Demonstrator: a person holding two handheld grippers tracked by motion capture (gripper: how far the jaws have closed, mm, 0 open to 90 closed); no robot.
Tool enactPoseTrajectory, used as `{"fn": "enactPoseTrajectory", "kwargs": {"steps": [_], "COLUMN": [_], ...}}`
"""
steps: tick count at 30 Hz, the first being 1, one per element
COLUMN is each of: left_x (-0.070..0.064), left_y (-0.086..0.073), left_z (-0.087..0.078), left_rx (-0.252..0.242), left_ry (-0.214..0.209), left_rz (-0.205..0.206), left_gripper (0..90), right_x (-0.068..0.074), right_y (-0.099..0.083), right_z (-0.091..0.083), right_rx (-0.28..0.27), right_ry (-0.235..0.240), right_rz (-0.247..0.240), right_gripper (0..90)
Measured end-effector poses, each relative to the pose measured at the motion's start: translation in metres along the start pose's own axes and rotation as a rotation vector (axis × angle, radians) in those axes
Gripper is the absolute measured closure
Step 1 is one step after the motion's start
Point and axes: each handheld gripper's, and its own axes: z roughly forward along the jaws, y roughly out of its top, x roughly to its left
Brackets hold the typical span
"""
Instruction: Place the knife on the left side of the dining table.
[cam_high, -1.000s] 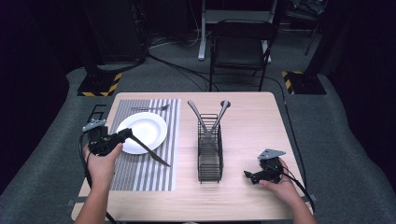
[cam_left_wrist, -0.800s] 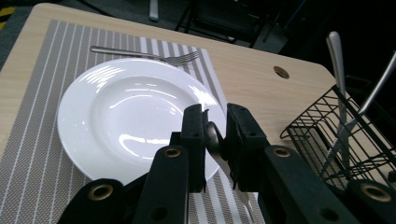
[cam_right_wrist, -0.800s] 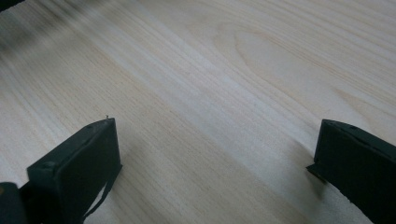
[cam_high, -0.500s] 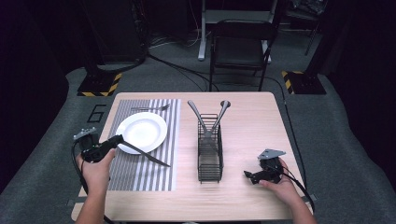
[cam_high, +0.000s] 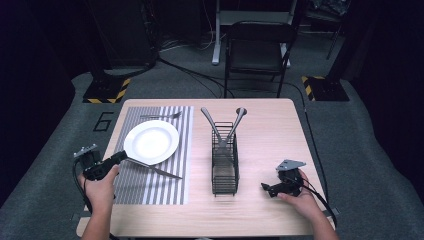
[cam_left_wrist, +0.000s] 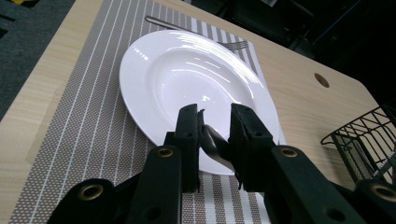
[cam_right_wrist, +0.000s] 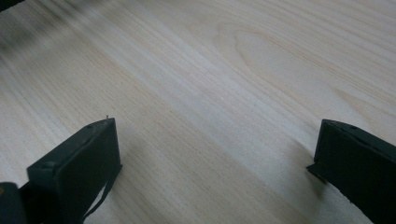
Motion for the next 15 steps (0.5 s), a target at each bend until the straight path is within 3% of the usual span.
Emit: {"fn": "enactPoseTrajectory", "kwargs": {"steps": [7, 15], "left_x": [0.018, 0.026], "left_y": [-0.011, -0.016], "left_z": [0.005, 0.007], "left_rx": [0.005, 0.003], "left_ry": [0.003, 0.007], "left_rz": [-0.047, -0.053], "left_gripper": [72.5, 71.7], "right_x": [0.0, 0.0], "right_y": [0.0, 0.0], "right_z": [0.0, 0.0], "right_rx": [0.0, 0.0], "right_ry": [0.0, 0.0], "right_rz": [0.0, 0.0], "right_gripper": [0.0, 0.0]}}
